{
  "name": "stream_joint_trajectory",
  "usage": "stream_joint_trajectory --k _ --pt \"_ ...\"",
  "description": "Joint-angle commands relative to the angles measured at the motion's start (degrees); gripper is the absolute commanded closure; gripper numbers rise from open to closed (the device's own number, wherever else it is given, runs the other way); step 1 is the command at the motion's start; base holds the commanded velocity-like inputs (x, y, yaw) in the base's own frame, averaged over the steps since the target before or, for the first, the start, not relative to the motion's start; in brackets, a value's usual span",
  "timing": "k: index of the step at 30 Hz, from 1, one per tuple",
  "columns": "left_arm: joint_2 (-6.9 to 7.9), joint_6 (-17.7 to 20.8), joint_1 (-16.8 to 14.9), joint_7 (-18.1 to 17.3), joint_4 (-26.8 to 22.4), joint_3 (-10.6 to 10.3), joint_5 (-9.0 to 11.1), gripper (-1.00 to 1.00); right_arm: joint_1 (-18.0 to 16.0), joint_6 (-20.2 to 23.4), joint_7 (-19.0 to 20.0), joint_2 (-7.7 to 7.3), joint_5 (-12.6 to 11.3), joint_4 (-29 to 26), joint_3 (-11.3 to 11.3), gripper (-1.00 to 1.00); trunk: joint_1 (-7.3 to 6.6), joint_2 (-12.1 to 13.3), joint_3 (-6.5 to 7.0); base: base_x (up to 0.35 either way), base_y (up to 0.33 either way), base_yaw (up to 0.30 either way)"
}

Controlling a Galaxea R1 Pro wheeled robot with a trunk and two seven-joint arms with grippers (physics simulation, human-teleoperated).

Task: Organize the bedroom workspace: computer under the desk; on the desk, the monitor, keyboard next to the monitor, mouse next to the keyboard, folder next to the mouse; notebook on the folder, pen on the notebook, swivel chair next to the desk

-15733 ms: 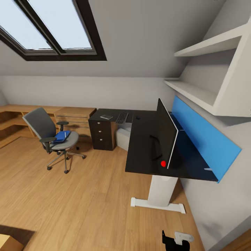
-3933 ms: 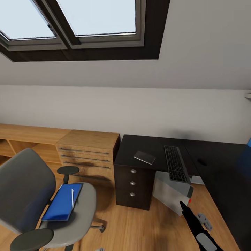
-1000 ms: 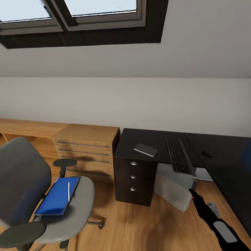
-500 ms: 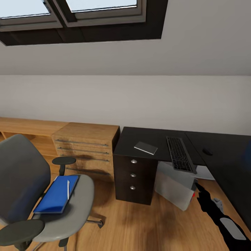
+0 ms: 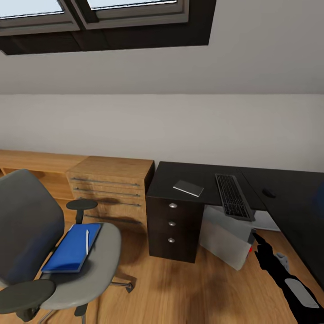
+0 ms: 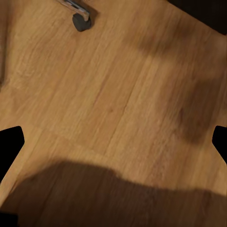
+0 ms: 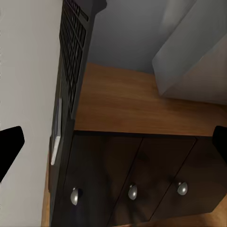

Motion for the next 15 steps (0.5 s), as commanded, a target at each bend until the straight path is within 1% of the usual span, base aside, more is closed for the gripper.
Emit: stream_joint_trajectory --k 1,9,15 --pt "0.05 -0.4 0.0 0.4 0.0 -0.5 0.5 -1.00 0.0 0.5 0.1 0.02 -0.5 0.0 -0.2 -1.00 0.22 -0.4 -0.24 0.000 0.000 0.000" --pt "0.00 -0.8 0.0 0.4 0.0 -0.6 0.5 -1.00 0.0 0.6 0.2 0.03 -0.6 -0.5 -0.2 -1.00 1.98 -3.7 -1.68 0.000 0.000 0.000" --pt "-0.03 -0.8 0.0 0.4 0.0 -0.7 0.4 -1.00 0.0 0.9 0.5 0.03 -0.7 -2.3 -0.2 -1.00 3.30 -6.1 -2.75 0.000 0.000 0.000"
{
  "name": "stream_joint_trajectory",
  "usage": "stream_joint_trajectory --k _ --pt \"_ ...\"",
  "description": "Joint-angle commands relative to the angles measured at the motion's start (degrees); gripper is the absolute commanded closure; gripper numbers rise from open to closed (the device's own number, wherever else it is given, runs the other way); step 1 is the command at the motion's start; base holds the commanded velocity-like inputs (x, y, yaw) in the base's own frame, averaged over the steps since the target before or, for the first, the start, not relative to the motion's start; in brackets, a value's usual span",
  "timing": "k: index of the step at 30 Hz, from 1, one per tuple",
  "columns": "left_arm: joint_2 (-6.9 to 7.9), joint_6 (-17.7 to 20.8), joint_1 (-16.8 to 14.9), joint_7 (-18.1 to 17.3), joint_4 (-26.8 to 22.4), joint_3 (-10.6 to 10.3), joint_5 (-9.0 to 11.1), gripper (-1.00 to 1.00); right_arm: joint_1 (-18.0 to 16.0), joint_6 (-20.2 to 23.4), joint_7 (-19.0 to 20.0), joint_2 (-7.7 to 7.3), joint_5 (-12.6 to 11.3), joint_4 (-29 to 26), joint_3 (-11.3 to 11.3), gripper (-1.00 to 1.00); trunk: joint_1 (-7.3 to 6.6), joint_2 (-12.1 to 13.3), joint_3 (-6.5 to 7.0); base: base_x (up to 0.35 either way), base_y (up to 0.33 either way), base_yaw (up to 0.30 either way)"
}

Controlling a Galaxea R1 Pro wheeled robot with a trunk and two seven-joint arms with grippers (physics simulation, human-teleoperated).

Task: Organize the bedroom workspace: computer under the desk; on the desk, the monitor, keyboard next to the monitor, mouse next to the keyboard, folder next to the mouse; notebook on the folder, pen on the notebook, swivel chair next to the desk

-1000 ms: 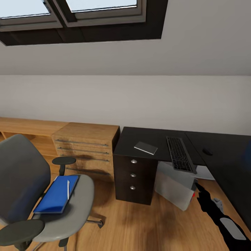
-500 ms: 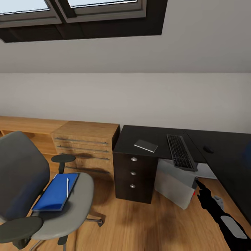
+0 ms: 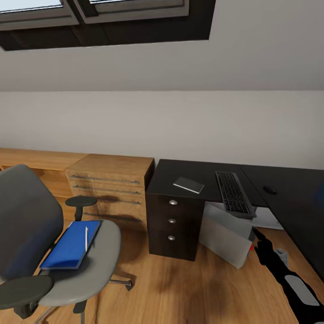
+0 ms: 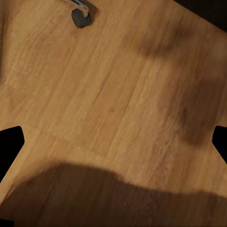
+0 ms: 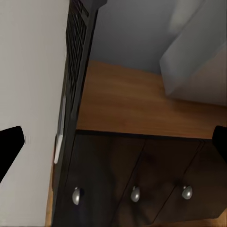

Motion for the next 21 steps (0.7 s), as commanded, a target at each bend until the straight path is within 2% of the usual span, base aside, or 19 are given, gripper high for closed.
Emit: stream_joint_trajectory --k 1,9,13,21 --pt "0.03 -0.3 0.0 0.4 0.0 -0.5 0.5 -1.00 0.0 0.7 0.3 0.02 -0.5 -0.3 -0.2 -1.00 0.22 -0.4 -0.24 0.000 0.000 0.000" --pt "-0.03 -0.2 0.0 0.4 0.0 -0.5 0.5 -1.00 0.0 1.7 5.9 -0.03 -0.3 -2.1 0.2 -1.00 1.98 -3.6 -1.68 0.000 0.000 0.000" --pt "-0.04 -0.3 0.0 0.4 0.0 -0.5 0.5 -1.00 0.0 1.8 8.0 -0.09 -0.1 -2.4 0.2 -1.00 1.98 -3.6 -1.68 0.000 0.000 0.000" --pt "0.00 -0.4 0.0 0.3 0.0 -0.5 0.5 -1.00 0.0 1.8 8.9 -0.10 0.1 -2.5 0.3 -1.00 1.98 -3.6 -1.68 0.000 0.000 0.000"
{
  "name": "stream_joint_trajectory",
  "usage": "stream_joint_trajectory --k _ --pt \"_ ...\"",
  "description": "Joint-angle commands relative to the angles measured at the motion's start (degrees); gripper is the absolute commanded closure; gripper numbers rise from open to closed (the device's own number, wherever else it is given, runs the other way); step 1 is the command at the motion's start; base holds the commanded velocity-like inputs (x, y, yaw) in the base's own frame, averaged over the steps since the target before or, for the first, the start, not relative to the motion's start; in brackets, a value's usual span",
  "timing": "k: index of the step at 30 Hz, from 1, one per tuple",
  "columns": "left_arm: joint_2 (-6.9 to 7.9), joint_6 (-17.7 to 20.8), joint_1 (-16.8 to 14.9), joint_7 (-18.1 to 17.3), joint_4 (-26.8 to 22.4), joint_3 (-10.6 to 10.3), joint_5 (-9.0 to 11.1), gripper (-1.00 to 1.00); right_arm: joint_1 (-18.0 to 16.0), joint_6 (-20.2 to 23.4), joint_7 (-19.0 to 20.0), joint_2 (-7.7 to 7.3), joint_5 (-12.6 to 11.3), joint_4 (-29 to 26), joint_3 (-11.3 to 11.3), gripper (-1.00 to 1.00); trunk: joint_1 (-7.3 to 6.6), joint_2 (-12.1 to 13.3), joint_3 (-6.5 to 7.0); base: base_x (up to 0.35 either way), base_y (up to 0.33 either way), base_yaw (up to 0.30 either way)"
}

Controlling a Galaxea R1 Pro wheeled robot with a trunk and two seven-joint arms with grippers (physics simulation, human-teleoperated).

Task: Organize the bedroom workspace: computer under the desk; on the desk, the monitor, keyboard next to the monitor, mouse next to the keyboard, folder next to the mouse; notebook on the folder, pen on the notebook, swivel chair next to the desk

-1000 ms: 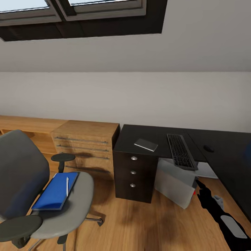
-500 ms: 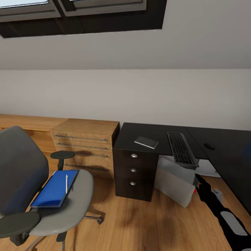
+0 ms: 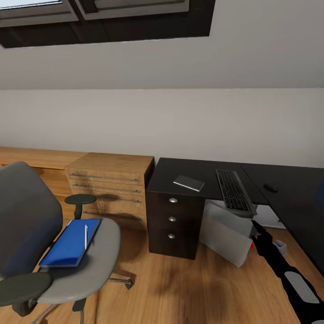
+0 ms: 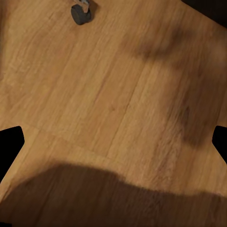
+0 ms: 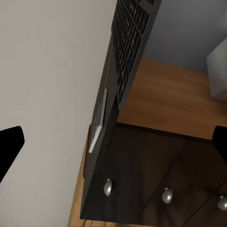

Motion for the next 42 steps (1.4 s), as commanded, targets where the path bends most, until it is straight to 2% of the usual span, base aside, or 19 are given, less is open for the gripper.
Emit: stream_joint_trajectory --k 1,42 --pt "0.08 -0.3 0.0 0.4 0.0 -0.5 0.5 -1.00 0.0 0.6 0.1 0.02 -0.6 0.0 -0.1 -1.00 -0.01 0.0 -0.05 0.000 0.000 0.000" --pt "0.13 -0.3 0.0 0.3 0.1 -0.4 0.5 -1.00 0.0 0.6 0.3 0.14 -0.5 0.5 -0.2 -1.00 -0.01 0.0 -0.05 0.112 0.000 0.000"
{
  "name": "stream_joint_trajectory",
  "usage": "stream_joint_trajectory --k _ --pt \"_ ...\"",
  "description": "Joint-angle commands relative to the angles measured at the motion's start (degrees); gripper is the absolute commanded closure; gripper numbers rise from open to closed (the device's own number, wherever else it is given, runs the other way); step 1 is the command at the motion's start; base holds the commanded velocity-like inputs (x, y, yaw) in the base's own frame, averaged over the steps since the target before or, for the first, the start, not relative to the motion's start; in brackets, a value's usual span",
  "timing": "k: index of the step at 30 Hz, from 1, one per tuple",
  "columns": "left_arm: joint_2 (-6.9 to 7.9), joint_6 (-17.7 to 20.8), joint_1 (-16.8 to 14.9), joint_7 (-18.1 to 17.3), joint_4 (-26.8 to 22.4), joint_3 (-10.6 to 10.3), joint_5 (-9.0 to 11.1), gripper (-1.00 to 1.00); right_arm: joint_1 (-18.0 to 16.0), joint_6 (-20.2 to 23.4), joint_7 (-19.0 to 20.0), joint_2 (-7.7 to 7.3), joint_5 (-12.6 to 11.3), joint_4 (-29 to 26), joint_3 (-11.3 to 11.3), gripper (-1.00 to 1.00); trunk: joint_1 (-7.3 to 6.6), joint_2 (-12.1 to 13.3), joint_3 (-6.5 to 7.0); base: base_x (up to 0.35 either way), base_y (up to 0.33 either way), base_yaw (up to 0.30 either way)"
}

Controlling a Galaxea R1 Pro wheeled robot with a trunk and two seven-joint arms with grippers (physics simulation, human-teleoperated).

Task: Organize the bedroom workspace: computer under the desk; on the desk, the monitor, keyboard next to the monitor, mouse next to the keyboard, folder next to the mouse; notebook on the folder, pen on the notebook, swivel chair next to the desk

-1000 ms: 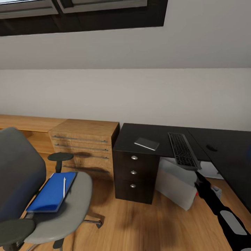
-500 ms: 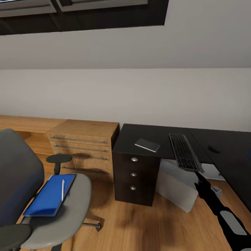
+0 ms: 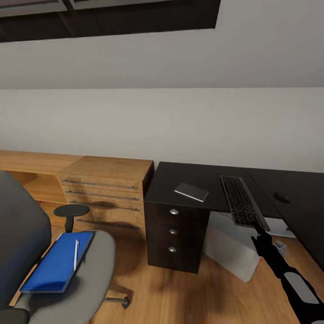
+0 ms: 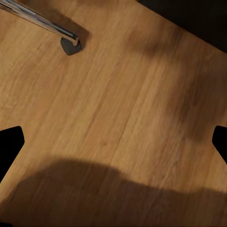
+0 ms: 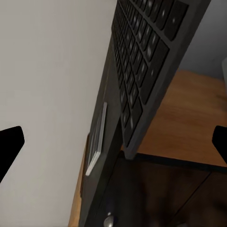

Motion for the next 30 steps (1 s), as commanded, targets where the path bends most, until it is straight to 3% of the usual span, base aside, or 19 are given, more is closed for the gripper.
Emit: stream_joint_trajectory --k 1,30 --pt "0.04 -0.3 0.0 0.4 0.1 -0.5 0.5 -1.00 0.0 0.6 0.1 -0.01 -0.6 0.0 -0.1 -1.00 0.00 0.0 -0.05 0.022 0.000 0.000" --pt "0.02 -0.4 0.0 0.4 2.3 -0.7 0.4 -1.00 0.0 0.6 0.3 -0.26 -0.6 0.1 -0.3 -1.00 0.00 0.0 -0.05 0.004 0.000 0.000"
